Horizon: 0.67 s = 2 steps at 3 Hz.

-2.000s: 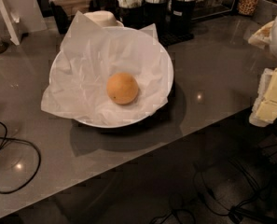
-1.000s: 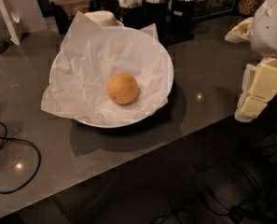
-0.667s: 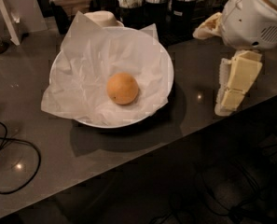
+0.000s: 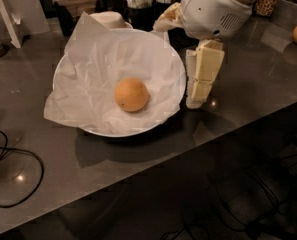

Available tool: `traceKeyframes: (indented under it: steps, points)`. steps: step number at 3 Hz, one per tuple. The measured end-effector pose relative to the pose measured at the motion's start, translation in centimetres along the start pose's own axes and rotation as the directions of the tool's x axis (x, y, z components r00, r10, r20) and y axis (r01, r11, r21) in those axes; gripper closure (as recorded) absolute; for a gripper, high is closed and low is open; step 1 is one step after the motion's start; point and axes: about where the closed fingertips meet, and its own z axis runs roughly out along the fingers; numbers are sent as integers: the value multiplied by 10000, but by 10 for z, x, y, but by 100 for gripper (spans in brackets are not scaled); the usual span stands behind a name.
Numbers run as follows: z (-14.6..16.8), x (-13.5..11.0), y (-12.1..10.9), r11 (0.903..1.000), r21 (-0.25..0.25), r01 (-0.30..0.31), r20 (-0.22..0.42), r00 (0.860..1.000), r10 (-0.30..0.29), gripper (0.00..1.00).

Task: Pick orange from white bowl

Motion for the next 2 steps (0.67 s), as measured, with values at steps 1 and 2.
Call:
traceKeyframes:
  steps: [1,2]
  points:
    - [23,-18,-29,9993,-225,285,322,9991,-277,0]
    - [51,-31,-55,9973,-576,454,559,9975,-422,0]
